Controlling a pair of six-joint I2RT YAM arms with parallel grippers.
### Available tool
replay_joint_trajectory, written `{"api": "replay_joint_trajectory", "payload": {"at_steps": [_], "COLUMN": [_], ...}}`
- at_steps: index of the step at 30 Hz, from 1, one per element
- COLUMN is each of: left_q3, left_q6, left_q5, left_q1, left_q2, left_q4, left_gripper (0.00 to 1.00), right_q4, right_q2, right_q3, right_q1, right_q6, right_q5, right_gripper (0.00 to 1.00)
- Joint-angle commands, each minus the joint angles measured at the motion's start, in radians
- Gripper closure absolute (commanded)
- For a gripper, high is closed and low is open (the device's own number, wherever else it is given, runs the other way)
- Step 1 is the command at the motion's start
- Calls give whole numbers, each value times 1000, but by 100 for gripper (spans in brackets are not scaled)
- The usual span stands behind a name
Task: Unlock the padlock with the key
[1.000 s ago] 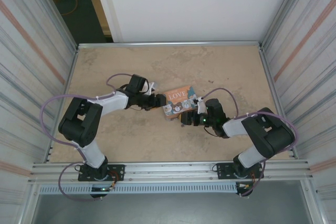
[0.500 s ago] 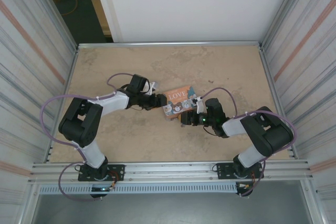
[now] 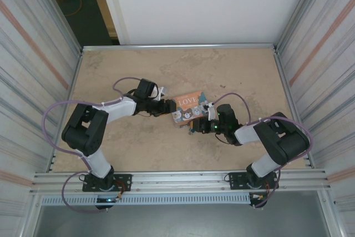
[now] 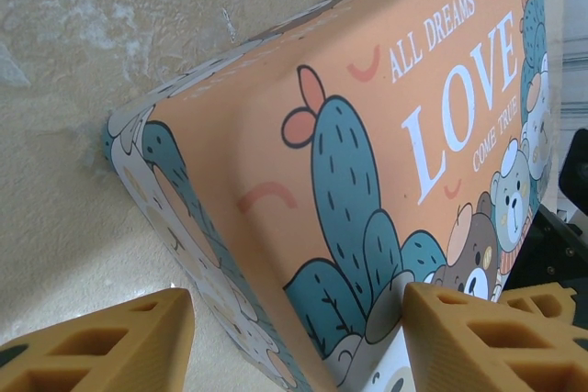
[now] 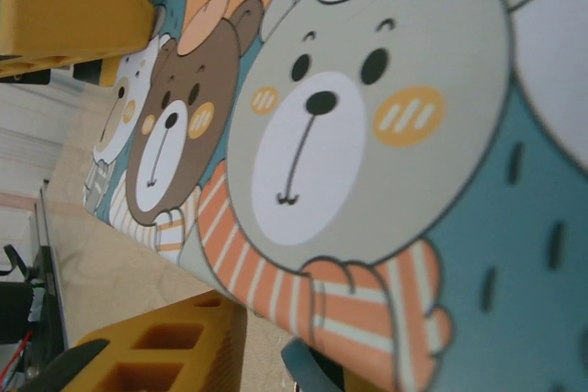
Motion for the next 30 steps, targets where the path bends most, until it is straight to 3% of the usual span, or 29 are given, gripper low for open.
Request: {"api": "replay_joint_trajectory", "payload": {"at_steps": [1,9,13,18,23,30], "left_q3": [-5,-12,-20,-35,-49,-45], "left_q6": [15,25,31,29,25,23], "left_q5": [-85,-115,-135,-149,-151,-147], "left_q1": [-6,-6,-6,-6,-7,-6], "left_q2": [3,-16,-21,-27,-25,-26], "left_q4": [-87,-109,-121,-123,-115,-111], "left_gripper": [39,39,39,39,39,39], "right_q4": [-4,-31,-33,-34,-35,-37], "right_q2": [-5,-17,-27,-54,-80,-74], "right_q3": [15,17,11,-2,-12,-15], "right_q1": [3,3,0,-6,-8,-8], "right_q6": [-29,-30,-24,-14,-14,-14], "right_q5": [-19,-4,8,16,7,-10], "right_gripper": [73,94,99,99,84,79]}}
